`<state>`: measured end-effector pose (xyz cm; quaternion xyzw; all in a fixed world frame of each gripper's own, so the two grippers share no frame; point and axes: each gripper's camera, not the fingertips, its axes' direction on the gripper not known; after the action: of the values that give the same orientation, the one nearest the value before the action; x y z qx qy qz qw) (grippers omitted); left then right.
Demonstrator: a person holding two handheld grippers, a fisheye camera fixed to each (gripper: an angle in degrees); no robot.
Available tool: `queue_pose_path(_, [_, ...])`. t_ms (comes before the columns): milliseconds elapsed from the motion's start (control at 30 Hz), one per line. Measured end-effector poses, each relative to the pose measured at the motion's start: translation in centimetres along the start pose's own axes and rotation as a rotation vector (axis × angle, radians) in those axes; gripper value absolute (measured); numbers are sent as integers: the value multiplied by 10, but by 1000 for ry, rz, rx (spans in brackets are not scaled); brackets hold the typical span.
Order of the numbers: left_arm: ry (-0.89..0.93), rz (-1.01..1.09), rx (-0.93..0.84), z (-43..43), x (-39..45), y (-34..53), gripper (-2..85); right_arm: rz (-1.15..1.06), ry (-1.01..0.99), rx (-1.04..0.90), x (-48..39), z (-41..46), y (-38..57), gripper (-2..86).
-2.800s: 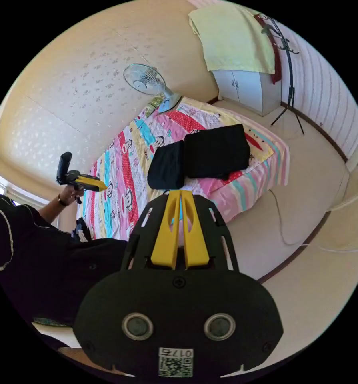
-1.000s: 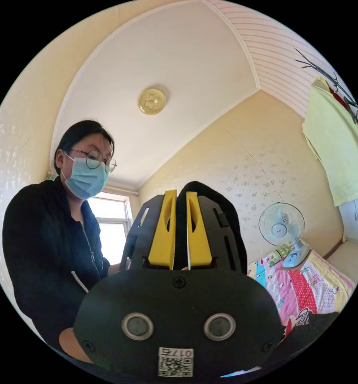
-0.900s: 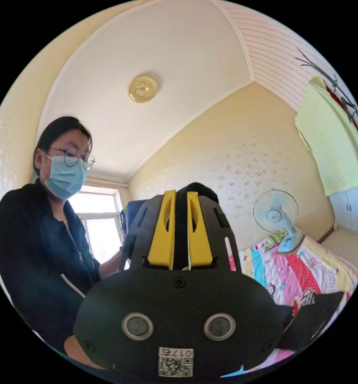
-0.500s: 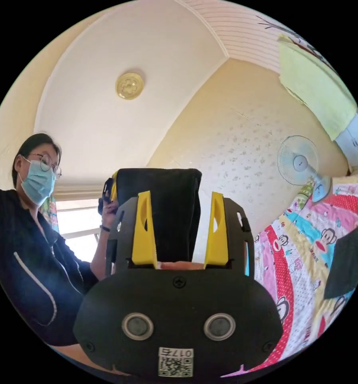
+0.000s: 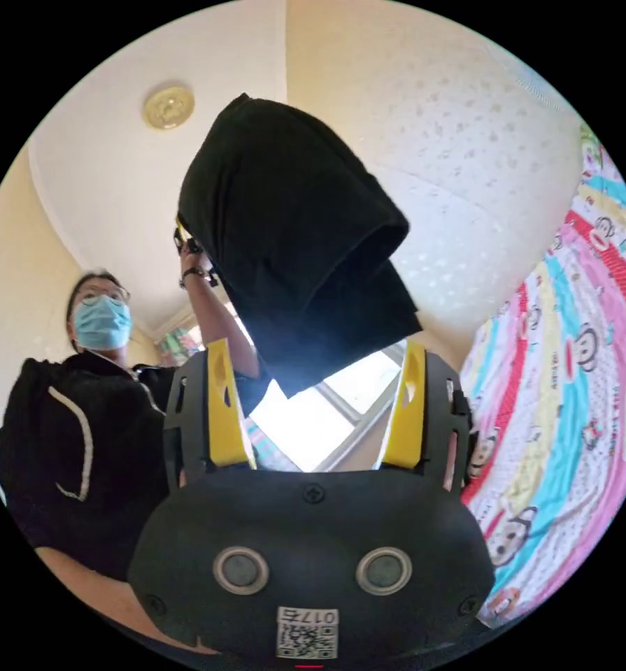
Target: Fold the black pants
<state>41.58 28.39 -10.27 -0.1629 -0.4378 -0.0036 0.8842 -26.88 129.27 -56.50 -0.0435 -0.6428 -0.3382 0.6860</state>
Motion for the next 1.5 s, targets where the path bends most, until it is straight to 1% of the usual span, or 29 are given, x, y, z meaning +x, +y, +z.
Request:
queue_pose_path(100, [-60,-52,19,7,-13,-13,5,-36,-242,24,8,14,-30,173])
queue_pose_path(133, [-75,-68,23,9,-23,-17,7,-36,-279,26,9,16,-37,164])
queue_pose_path(167, [-82,-75,21,10,-29,-18,8,-34,-395,50,11,15,-52,146])
queue_pose_path(200, [-101,-96,12,10,-43,-21,10,-49,-540,88,13,12,-67,145])
queue_pose_path(333, [-257,-213,21,-6,-104,-17,26,-35,-746,135,18,-5,-108,139])
queue_pose_path(400, [-313,-238,4,-15,-131,-11,36,-94,-875,334,14,-31,-131,134])
queue_pose_path(467, [-350,-263,-84,-18,-160,-1,55,-124,-851,489,8,-53,-155,129])
queue_pose_path(533, [-386,-343,-246,-14,-201,25,100,-130,-766,591,4,-73,-183,124])
queue_pose_path(567, [-391,-368,-295,-12,-211,34,107,-136,-686,597,2,-84,-205,120])
queue_pose_path(633, [-386,-508,-533,-7,-254,80,117,-147,-595,540,-1,-96,-240,114])
queue_pose_path(667, [-360,-550,-591,-6,-264,96,115,-168,-550,500,-5,-100,-261,109])
queue_pose_path(700, [-266,-611,-642,-12,-277,126,82,-187,-503,461,-8,-100,-279,104])
queue_pose_path(733, [-135,-664,-583,-29,-281,154,61,-187,-478,448,-9,-100,-287,101])
queue_pose_path(767, [-69,-696,-533,-40,-283,167,57,-157,-399,427,-8,-98,-302,96])
queue_pose_path(800, [39,-761,-427,-63,-286,192,57,-110,-318,406,-3,-96,-312,90])
queue_pose_path(833, [81,-801,-321,-85,-286,210,64,-92,-289,376,1,-94,-317,87])
queue_pose_path(867, [74,-802,-271,-95,-283,216,68,-86,-224,285,5,-84,-324,81])
queue_pose_path(900, [27,-765,-205,-107,-273,219,75,-98,-157,173,7,-70,-329,74])
queue_pose_path(967, [-30,-616,-195,-101,-248,206,109,-103,-102,34,11,-43,-333,63])
queue_pose_path(1033, [-17,-312,-206,-63,-202,176,155,-45,-83,-71,21,-12,-340,51])
queue_pose_path(1067, [-9,-234,-207,-51,-188,169,166,-7,-62,-146,26,10,-348,42])
queue_pose_path(1100, [-10,-80,-219,-24,-161,158,181,7,-32,-227,29,31,-356,33])
queue_pose_path(1133, [-57,58,-245,2,-135,151,187,16,-16,-267,30,41,-360,29])
queue_pose_path(1167, [-101,130,-266,15,-123,148,189,51,6,-342,32,61,-367,26])
queue_pose_path(1233, [-294,416,-361,66,-79,154,193,93,40,-418,31,84,-375,24])
queue_pose_path(1333, [-391,611,-534,120,-53,177,171,257,18,-444,46,105,-384,23])
queue_pose_path(1367, [-424,636,-533,126,-49,181,162,331,6,-444,55,109,-387,23])
queue_pose_path(1433, [-612,701,-424,136,-37,188,112,402,10,-482,66,115,-390,26])
queue_pose_path(1500, [-637,775,-399,145,-31,191,83,451,48,-552,72,124,-388,34])
